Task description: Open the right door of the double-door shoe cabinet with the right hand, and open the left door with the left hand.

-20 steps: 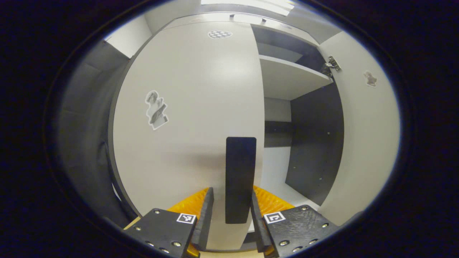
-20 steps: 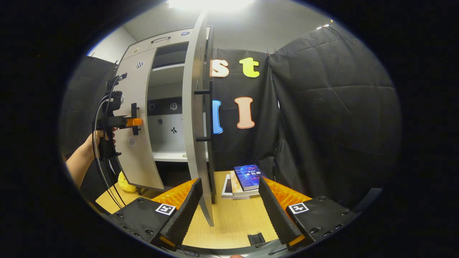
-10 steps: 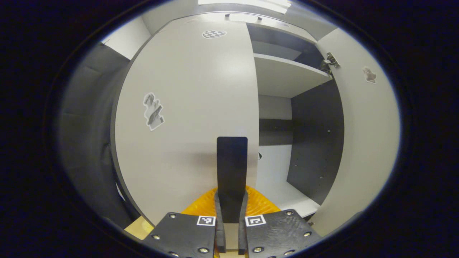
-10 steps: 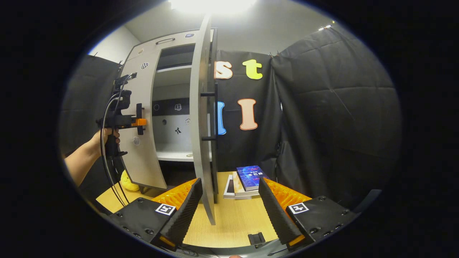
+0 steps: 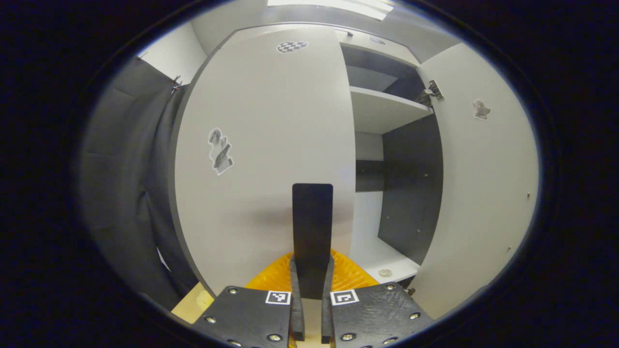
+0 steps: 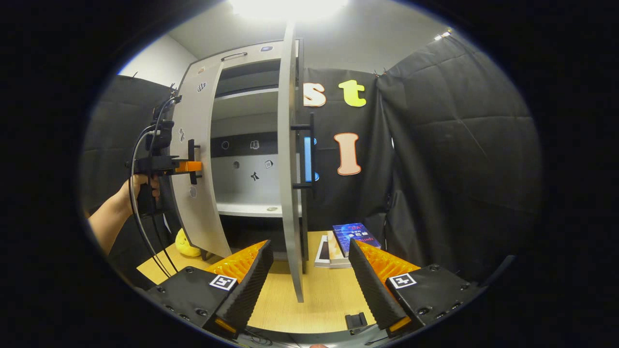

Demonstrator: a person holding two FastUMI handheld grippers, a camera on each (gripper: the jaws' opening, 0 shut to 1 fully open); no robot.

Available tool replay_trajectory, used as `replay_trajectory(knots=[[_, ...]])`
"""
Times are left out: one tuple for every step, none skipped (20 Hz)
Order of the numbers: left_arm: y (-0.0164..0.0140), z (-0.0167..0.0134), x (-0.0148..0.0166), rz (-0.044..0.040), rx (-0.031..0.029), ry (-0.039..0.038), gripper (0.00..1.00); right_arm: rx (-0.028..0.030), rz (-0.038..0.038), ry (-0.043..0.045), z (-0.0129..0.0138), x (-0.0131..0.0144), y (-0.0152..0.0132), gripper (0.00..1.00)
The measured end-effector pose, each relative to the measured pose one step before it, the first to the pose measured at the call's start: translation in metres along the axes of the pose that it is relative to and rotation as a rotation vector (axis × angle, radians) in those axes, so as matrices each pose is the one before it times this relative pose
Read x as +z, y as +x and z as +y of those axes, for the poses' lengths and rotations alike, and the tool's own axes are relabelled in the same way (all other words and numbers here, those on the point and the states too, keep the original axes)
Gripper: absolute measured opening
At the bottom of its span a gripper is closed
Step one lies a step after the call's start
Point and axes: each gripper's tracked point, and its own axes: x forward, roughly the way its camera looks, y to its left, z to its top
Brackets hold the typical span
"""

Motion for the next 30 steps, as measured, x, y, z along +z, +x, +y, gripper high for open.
replay_trajectory(knots=[[0.00051, 0.00191, 0.00141, 0.0003, -0.0045, 0.00527, 0.17, 0.01111, -0.00324, -0.00706, 0.00284, -0.0002, -0.00042, 0.94], [0.00058, 0.00169, 0.00128, 0.00159, -0.00418, 0.00243, 0.17, 0.01159, -0.00079, -0.00689, 0.00229, -0.00052, 0.00069, 0.98], [-0.00101, 0.00075, -0.00026, 0.00162, -0.0038, 0.00095, 0.15, 0.01399, 0.00227, -0.00437, 0.00285, 0.00006, 0.00149, 0.98], [0.00004, 0.00122, 0.00063, 0.00131, -0.00237, -0.00058, 0.17, 0.01591, 0.003, -0.00174, 0.00277, -0.00189, 0.00027, 0.98], [-0.00068, 0.00025, 0.00026, -0.00066, -0.00213, 0.0022, 0.15, 0.01658, 0.00186, -0.00026, 0.0034, -0.00002, 0.00094, 0.98], [-0.00141, 0.00012, 0.0006, 0.00031, -0.00097, 0.00272, 0.15, 0.01708, 0.00245, -0.00191, 0.00334, -0.00068, 0.00117, 0.98], [-0.00032, 0.00049, 0.00013, -0.00085, -0.00105, 0.00074, 0.15, 0.01384, -0.00039, -0.00386, 0.00301, 0.0003, 0.00158, 0.94], [-0.00036, 0.00116, 0.00075, -0.00052, -0.00078, -0.0017, 0.15, 0.01224, 0.00042, -0.00393, 0.00207, 0.00004, 0.0014, 0.98], [0.00075, 0.00116, 0.00067, -0.00144, 0.00014, -0.00391, 0.15, 0.01247, 0.00128, -0.00216, 0.00294, 0.00061, 0.00186, 0.98], [0.0, 0.00119, 0.00105, -0.00049, 0.00054, -0.00075, 0.15, 0.01211, -0.00025, 0.00017, 0.00415, 0.00011, 0.00223, 0.98], [-0.00151, 0.0013, -0.00067, -0.00167, 0.00139, -0.00089, 0.15, 0.01236, 0.00023, 0.0014, 0.00382, 0.0009, 0.00269, 0.98], [-0.00159, 0.00102, -0.00021, -0.00126, 0.00124, 0.00026, 0.15, 0.01251, 0.00046, 0.00077, 0.00384, 0.00062, 0.00227, 0.98], [0.0001, 0.00055, 0.00005, -0.00256, 0.00131, -0.00196, 0.15, 0.00996, 0.00064, -0.00181, 0.00302, 0.00046, 0.00207, 0.98], [-0.00067, 0.00095, 0.00011, -0.00195, 0.0029, -0.00054, 0.15, 0.00886, 0.00103, -0.00334, 0.00199, -0.00007, 0.00187, 0.98], [-0.00001, 0.0008, -0.00005, 0.00122, 0.00147, -0.00008, 0.15, 0.00967, -0.00046, -0.00237, 0.00272, 0.00095, 0.00119, 0.93], [-0.00092, 0.00206, 0.0014, -0.00269, 0.0022, 0.0011, 0.14, 0.009, -0.00046, -0.0018, 0.0031, -0.00041, 0.00258, 0.98], [0.00022, 0.00051, -0.00091, 0.00209, 0.0042, -0.00146, 0.17, 0.00764, 0.00005, -0.00153, 0.00285, 0.00052, 0.00228, 0.98], [-0.00025, 0.00147, -0.00024, 0.00189, 0.0044, -0.00126, 0.14, 0.00854, 0.00151, -0.00284, 0.0031, 0.00007, 0.00291, 0.98], [-0.0002, 0.00054, -0.00066, 0.00332, 0.00132, 0.00016, 0.14, 0.00839, 0.0025, -0.0022, 0.00285, 0.00032, 0.00311, 0.98], [-0.00052, 0.00103, 0.00011, 0.00021, 0.00139, -0.00406, 0.14, 0.00864, 0.00547, -0.00191, 0.00483, -0.00111, 0.00059, 0.98], [-0.00071, -0.00065, 0.00012, 0.00173, -0.00043, -0.00308, 0.14, 0.00816, 0.00396, -0.00142, 0.00368, -0.0009, 0.00228, 0.98], [-0.00043, -0.00007, 0.00022, -0.00013, 0.0007, -0.00252, 0.14, 0.00669, 0.00412, -0.00143, 0.00349, -0.0003, 0.0012, 0.98], [-0.00012, 0.00069, -0.00013, -0.00034, 0.00126, 0.00023, 0.14, 0.00792, 0.00428, -0.00051, 0.00338, -0.00069, 0.00158, 0.93], [-0.00045, 0.00169, 0.00031, -0.00292, 0.00622, 0.00301, 0.14, 0.00814, 0.00175, -0.00003, 0.00334, -0.00014, 0.00143, 0.98], [0.00041, 0.00268, 0.00024, -0.00234, 0.00945, 0.00507, 0.14, 0.00645, 0.00113, -0.00212, 0.00082, -0.00151, 0.00213, 0.98], [-0.00021, 0.00358, 0.00084, -0.0026, 0.01073, 0.00482, 0.16, 0.00359, 0.00094, -0.00379, 0.00332, -0.00019, 0.00266, 0.98], [0.00309, 0.00276, -0.00048, -0.00731, 0.00663, 0.00248, 0.14, 0.0039, 0.00215, -0.00137, 0.00446, 0.00131, 0.00344, 0.98], [0.00429, 0.00293, 0.00047, -0.00097, 0.00895, -0.00327, 0.13, 0.00519, -0.00221, 0.00217, 0.00489, 0.00135, 0.00237, 0.98], [-0.00677, 0.00022, 0.00145, -0.00055, 0.00346, -0.00589, 0.11, 0.00598, -0.00203, 0.00287, 0.00407, 0.00119, 0.00163, 0.98], [-0.00049, 0.0014, 0.00017, -0.00078, 0.00306, 0.00684, 0.09, 0.0027, -0.00042, 0.0015, 0.00502, 0.00035, -0.0017, 0.98]])
